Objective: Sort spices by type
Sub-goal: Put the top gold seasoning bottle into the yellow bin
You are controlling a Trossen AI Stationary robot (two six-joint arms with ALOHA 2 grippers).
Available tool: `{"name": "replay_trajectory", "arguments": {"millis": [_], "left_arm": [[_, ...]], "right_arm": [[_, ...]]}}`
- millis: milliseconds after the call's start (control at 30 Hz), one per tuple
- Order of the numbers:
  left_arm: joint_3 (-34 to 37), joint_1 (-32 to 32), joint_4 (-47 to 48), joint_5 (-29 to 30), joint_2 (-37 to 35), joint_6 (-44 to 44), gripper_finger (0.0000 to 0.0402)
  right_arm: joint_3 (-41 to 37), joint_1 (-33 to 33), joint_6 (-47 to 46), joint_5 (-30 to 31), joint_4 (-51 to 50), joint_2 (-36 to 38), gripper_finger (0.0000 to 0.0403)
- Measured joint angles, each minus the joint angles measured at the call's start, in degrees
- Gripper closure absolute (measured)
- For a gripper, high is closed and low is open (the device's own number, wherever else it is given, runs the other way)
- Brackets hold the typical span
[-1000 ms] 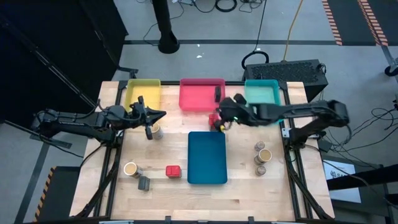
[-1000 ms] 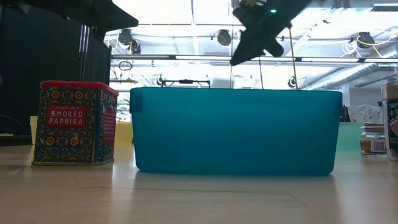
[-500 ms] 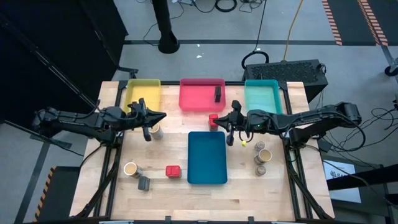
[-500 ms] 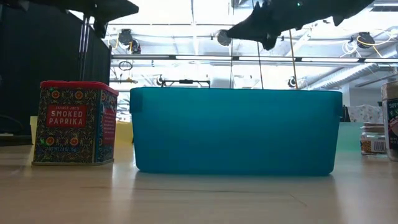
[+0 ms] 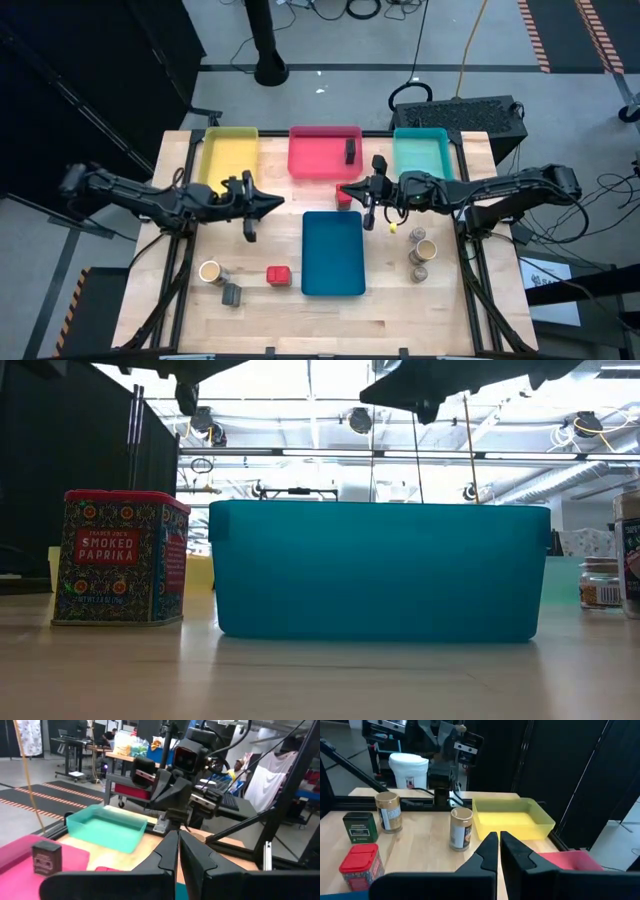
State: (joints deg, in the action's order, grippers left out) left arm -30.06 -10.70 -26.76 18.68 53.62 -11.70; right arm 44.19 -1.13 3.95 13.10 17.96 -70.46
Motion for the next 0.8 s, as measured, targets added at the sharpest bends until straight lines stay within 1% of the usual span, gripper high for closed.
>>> {"name": "replay_trajectory", "arguments": {"millis": [167,300,367,400,500,567,600,667,733,800], "left_arm": [[0.0,-0.4,-0.6,0.0,1.1,0.0,0.0379],[0.0,-0.4,-0.3,-0.6,1.1,-0.1,0.0379],[-0.2,-0.4,1.5,-0.2,1.0,-2.0,0.0379],[-1.3,-0.8,5.7,1.4,0.9,-3.6,0.038],[-8.1,-2.3,25.2,6.7,2.8,-8.6,0.0389],[-12.8,-3.2,33.5,6.9,5.1,-10.2,0.0394],[-15.1,-3.7,37.0,6.2,5.9,-10.6,0.0396],[-21.0,-4.5,45.6,2.4,7.2,-13.6,0.0396],[-26.5,-4.9,58.0,-1.2,8.2,-18.7,0.0396],[-30.8,-4.9,70.5,-2.1,9.0,-24.0,0.0397]], "right_arm": [[0.0,0.3,1.3,0.3,-2.8,0.0,0.0403],[0.0,1.1,3.1,0.5,-3.0,0.0,0.0403],[0.0,1.3,3.0,0.6,-2.1,0.0,0.0403],[0.0,1.4,2.2,0.6,-1.8,0.0,0.0403],[0.6,1.9,0.1,0.5,-2.6,0.0,0.0403],[2.2,2.4,-1.1,0.5,-5.3,0.0,0.0403],[3.1,2.7,-1.7,0.5,-7.2,0.0,0.0403],[4.6,3.3,-3.7,0.6,-11.1,0.0,0.0403],[5.1,3.6,-4.9,0.6,-13.5,0.0,0.0403],[5.1,3.8,-4.7,0.4,-15.4,0.0,0.0403]]}}
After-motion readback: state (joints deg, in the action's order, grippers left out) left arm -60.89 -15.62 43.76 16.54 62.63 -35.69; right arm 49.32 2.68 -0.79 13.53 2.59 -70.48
